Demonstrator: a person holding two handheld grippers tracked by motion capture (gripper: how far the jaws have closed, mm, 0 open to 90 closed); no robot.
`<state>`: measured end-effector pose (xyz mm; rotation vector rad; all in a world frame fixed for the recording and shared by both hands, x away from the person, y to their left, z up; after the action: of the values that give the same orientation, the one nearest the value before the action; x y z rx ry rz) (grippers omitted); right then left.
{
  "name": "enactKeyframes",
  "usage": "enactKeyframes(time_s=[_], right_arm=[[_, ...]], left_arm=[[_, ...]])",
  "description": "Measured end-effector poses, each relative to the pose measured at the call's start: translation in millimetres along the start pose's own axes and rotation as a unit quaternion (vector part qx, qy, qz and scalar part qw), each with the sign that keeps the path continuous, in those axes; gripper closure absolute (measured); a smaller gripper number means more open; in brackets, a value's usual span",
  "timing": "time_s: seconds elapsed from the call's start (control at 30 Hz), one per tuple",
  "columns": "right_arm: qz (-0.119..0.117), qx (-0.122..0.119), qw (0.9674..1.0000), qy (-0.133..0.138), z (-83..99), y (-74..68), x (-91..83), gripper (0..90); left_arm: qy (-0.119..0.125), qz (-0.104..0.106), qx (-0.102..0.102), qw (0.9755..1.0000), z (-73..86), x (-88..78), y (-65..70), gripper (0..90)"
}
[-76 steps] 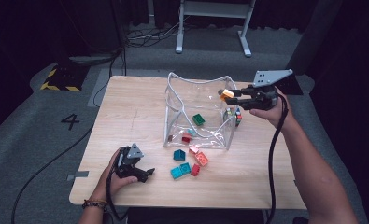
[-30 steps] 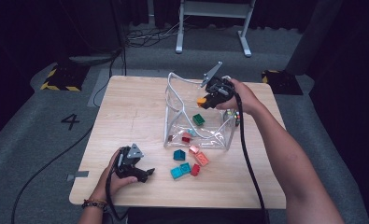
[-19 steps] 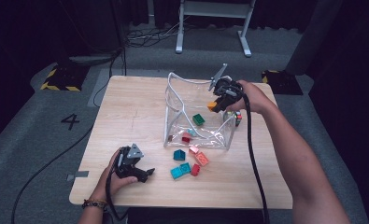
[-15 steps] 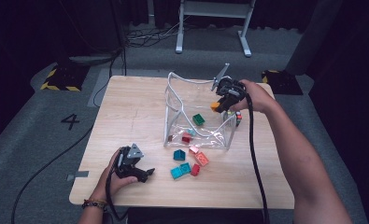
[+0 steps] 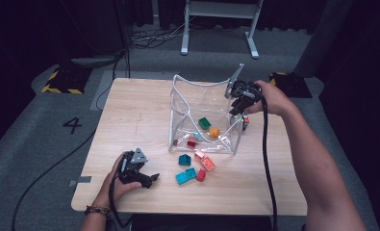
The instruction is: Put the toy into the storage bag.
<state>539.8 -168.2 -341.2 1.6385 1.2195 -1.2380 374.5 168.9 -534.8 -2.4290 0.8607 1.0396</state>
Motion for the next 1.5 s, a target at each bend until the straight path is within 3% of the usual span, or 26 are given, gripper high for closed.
enactKeyframes(time_s=[0.03, 0.07, 0.17, 0.23, 0.27, 0.3, 0.33, 0.43, 0.5, 0.57, 0.73, 0.93, 1.07, 1.27, 1.33, 1.37, 1.5], right_arm=[[0.001, -0.018, 0.9998, 0.006, 0.1, 2.8, 0.9, 64.2], [0.001, -0.021, 0.9998, 0.007, 0.6, 3.0, 1.0, 62.7], [-0.009, 0.0, 0.9995, 0.029, 2.7, -2.0, -3.1, 62.2], [-0.01, -0.016, 0.9967, 0.079, 2.9, -2.1, -8.0, 59.8], [-0.009, -0.03, 0.9938, 0.106, 3.1, -1.2, -10.4, 57.6], [-0.012, -0.018, 0.9928, 0.118, 4.9, -4.0, -13.4, 55.1], [-0.008, -0.019, 0.9889, 0.147, 6.7, -6.8, -17.2, 54.1], [-0.01, -0.021, 0.9795, 0.2, 12.8, -13.8, -25.0, 52.0], [-0.005, -0.027, 0.97, 0.242, 16.6, -20.4, -31.6, 51.8], [-0.002, -0.037, 0.9574, 0.287, 21.9, -30.8, -40.7, 49.2], [0.006, -0.035, 0.932, 0.361, 37.0, -52.3, -54.5, 43.1], [0.014, -0.039, 0.9164, 0.398, 59.1, -83.7, -45.2, 38.9], [0.015, -0.041, 0.9165, 0.398, 70.3, -103.9, -25.4, 36.0], [0.002, -0.028, 0.9281, 0.371, 80.7, -127.3, 35.3, 35.4], [-0.013, -0.013, 0.9291, 0.369, 81.2, -131.1, 54.9, 36.2], [-0.012, -0.014, 0.9337, 0.357, 81.0, -132.1, 69.2, 36.3], [-0.018, 0.012, 0.9402, 0.34, 79.1, -132.5, 107.3, 37.3]], left_arm=[[0.0, 0.0, 0.0, 1.0, 0.0, 0.0, 0.0, 5.0], [0.0, 0.0, 0.0, 1.0, 0.0, 0.0, 0.1, 5.0], [0.0, 0.0, 0.0, 1.0, 0.0, 0.0, 0.1, 5.0], [0.0, 0.0, -0.001, 1.0, 0.0, 0.0, 0.1, 5.1], [0.0, 0.0, 0.0, 1.0, 0.0, 0.0, 0.0, 5.0], [0.0, 0.0, 0.0, 1.0, 0.0, 0.0, 0.1, 5.0], [0.0, 0.0, 0.0, 1.0, 0.0, 0.0, 0.0, 5.0], [0.0, 0.0, 0.0, 1.0, 0.0, 0.0, 0.0, 5.1], [0.0, 0.0, 0.0, 1.0, 0.0, 0.0, 0.1, 5.0], [0.0, 0.0, 0.0, 1.0, 0.0, 0.0, 0.1, 5.0], [0.0, 0.0, 0.0, 1.0, 0.0, 0.0, 0.0, 5.0], [0.0, 0.0, 0.0, 1.0, 0.0, 0.0, 0.0, 5.0], [0.0, 0.0, 0.0, 1.0, 0.0, 0.0, 0.0, 5.0], [0.0, 0.0, 0.0, 1.0, 0.0, 0.0, 0.1, 5.0], [0.0, 0.0, 0.0, 1.0, 0.0, 0.0, 0.1, 5.0], [0.0, 0.0, 0.0, 1.0, 0.0, 0.0, 0.0, 5.0], [0.0, 0.0, 0.0, 1.0, 0.0, 0.0, 0.1, 5.0]])
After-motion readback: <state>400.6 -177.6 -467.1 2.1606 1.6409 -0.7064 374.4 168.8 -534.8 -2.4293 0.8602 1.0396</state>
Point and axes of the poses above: each handheld gripper's, and its own axes: x roughly forward along the jaws, z roughly out of its underside, y roughly to its right, the point moved 4 cm from there along x, roughly forward along the jaws, and after that the axes turned 9 degrees about -z, right-handed, at the moved point
